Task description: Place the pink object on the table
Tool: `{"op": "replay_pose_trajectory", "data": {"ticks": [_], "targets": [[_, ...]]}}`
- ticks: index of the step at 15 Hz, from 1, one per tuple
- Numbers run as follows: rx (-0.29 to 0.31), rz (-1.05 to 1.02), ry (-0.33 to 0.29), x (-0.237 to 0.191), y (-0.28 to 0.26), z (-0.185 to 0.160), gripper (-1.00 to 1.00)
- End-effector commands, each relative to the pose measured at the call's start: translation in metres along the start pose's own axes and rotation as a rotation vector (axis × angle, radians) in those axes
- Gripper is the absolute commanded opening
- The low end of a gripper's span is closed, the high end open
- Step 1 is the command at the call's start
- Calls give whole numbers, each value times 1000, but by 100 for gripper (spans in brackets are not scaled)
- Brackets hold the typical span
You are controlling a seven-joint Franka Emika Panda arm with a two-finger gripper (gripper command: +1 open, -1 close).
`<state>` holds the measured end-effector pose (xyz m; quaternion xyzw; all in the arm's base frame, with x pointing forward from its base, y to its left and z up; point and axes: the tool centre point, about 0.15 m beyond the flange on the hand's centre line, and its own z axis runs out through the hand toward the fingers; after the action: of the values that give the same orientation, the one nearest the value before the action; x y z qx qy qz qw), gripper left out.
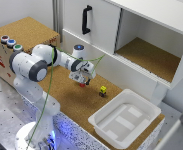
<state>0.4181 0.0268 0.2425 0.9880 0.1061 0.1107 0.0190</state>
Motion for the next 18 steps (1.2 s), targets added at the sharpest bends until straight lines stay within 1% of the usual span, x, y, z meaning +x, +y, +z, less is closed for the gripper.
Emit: {"op": "replay_pose_trajectory", "data": {"ticks": [1, 3, 5, 6, 8, 9, 10, 12, 13, 16, 17, 18], "targets": [[-10, -145, 57, 23, -21, -35, 100], [-35, -170, 73, 26, -37, -56, 100], [-73, -181, 75, 23, -54, -75, 100], [-72, -155, 79, 20, -61, -88, 100], [-31, -110, 91, 16, -76, -112, 100], [-20, -108, 101, 14, -87, -126, 100], [8, -101, 123, 12, -98, -140, 100], [46, -93, 136, 10, -119, -164, 100], [81, -87, 139, 7, -130, -175, 100], [117, -124, 133, 4, -159, -191, 100], [144, -142, 140, 2, -171, -194, 100], [153, -170, 127, 1, -185, -198, 100]]}}
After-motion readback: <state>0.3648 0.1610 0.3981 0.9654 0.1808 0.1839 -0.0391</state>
